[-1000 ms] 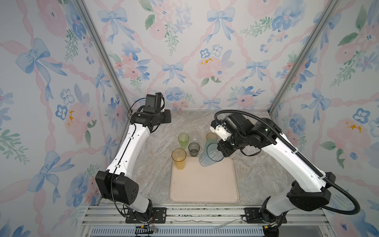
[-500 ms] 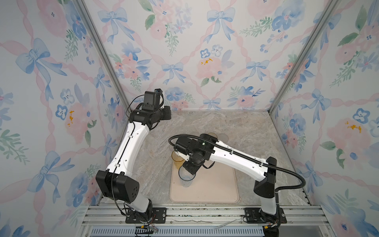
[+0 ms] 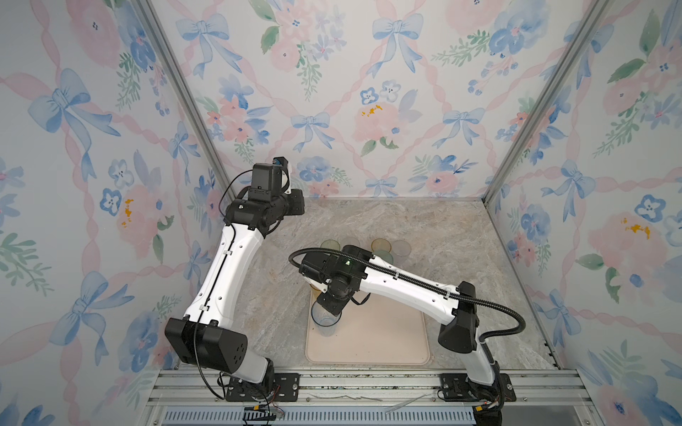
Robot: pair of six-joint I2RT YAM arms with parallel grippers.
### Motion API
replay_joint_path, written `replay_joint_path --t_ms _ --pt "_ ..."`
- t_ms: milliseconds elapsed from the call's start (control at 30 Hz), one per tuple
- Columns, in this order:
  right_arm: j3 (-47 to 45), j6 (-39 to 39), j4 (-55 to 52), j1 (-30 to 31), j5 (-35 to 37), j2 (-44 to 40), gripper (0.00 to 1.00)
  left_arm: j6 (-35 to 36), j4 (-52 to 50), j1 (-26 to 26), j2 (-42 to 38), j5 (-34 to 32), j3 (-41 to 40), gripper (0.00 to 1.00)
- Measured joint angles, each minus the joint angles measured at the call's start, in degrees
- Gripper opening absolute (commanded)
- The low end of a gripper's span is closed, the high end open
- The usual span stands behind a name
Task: Place the glasses into the tray
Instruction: Place the glass on the tray.
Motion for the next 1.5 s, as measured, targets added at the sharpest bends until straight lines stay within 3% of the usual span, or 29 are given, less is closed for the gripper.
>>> replay_joint_path --t_ms 1067,1500 --pt "4.5 1.7 2.8 -0.5 0.0 7.1 0.04 3.0 0.0 2.1 0.0 3.0 -0.9 0.3" --pt "4.5 3.5 2.8 -0.5 0.4 7.2 0.24 3.4 0.0 2.5 0.0 4.8 -0.9 0.3"
